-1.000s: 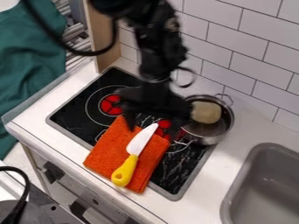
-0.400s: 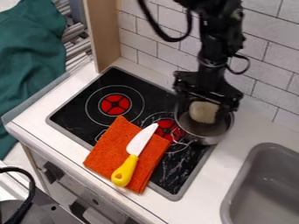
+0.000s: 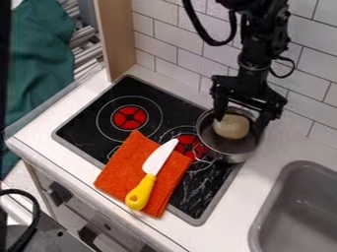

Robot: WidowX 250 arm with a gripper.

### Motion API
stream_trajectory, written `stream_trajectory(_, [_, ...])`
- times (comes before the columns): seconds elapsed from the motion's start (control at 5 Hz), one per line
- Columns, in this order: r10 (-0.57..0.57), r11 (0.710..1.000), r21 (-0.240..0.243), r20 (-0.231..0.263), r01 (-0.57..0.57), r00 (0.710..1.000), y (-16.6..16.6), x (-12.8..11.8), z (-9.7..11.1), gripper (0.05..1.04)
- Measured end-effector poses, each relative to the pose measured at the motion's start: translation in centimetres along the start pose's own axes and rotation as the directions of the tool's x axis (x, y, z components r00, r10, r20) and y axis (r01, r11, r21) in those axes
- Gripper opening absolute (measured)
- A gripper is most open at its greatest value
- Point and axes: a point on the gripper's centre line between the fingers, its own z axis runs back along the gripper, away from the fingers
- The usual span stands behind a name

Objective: Sortez la chose dans le pot et deplacez -la à gauche du bruleur

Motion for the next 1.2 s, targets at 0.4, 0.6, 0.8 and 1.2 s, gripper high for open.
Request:
stream_trajectory(0.4, [0.038,0.999,0.026,-0.06,-0.037,0.997,1.2,0.0,-2.2,1.011])
stream_trajectory(0.6, [0.06,0.998,0.035,-0.072,-0.057,0.996,1.6,-0.1,-3.3,1.011])
stream_trajectory(0.8, [0.066,0.997,0.037,-0.091,-0.063,0.994,1.9,-0.4,-4.1,0.96])
stream_trajectory(1.2, [0.05,0.997,0.054,-0.071,-0.046,0.996,2.1,-0.9,-3.6,0.763])
